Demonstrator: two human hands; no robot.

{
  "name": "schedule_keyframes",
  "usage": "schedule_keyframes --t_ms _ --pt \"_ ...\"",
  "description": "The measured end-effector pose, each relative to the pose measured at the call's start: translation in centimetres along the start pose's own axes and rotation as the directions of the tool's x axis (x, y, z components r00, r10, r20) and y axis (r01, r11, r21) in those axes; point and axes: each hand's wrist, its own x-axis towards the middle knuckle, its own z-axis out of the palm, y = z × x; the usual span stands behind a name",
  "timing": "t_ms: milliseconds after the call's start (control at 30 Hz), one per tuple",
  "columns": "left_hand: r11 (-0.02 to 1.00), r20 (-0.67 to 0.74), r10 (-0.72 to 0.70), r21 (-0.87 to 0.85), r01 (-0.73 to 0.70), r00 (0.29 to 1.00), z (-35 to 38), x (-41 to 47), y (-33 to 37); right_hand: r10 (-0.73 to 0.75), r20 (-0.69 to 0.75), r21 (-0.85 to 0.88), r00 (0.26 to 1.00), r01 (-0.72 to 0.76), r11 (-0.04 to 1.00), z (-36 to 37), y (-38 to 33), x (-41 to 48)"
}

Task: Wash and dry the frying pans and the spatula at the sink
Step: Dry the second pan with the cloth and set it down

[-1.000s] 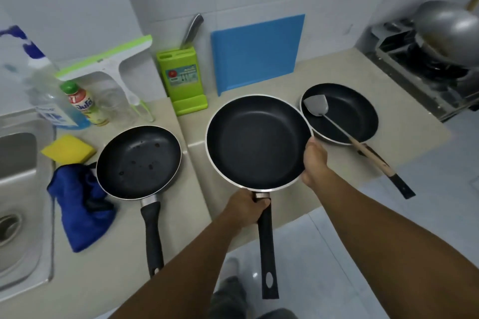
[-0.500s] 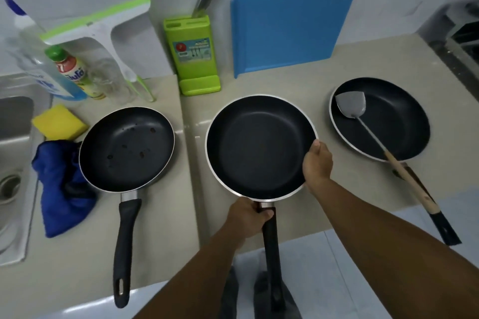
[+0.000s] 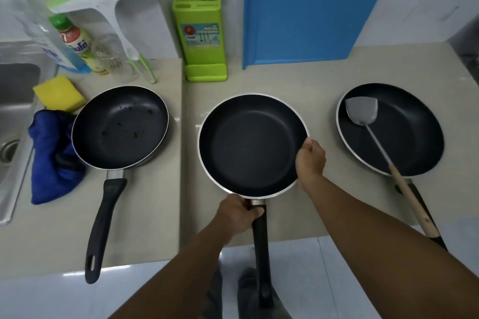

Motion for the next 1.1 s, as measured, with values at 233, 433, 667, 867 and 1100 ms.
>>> schedule_keyframes --t_ms 233,433,667,867,1100 --pt "1.000 -0.006 0.002 0.024 -0.001 1.000 -0.1 0.6 -0.1 0.013 -0.017 0.020 1.000 -0.013 1.000 0.4 0.7 0.7" --pt "0.999 0.021 -0.018 -0.030 0.019 1.000 -0.1 0.9 0.3 0.024 -0.018 0.047 1.000 -0.023 0.999 0.5 0.9 1.5" --pt "0.997 0.089 -0.056 0.049 0.052 0.994 -0.9 0.4 1.5 0.041 -0.012 -0.020 0.999 -0.041 0.999 -0.1 0.1 1.9" --pt "0.953 0.086 -0.137 0.283 0.108 0.987 -5.4 -2.8 4.7 -0.261 -0.024 -0.231 0.965 0.249 0.941 -2.1 -2.9 0.6" --pt "0.971 -0.158 0.023 0.238 0.016 0.987 -12.0 -8.4 6.6 -0.501 0.234 -0.221 0.833 0.547 0.807 -1.3 -7.6 -4.6"
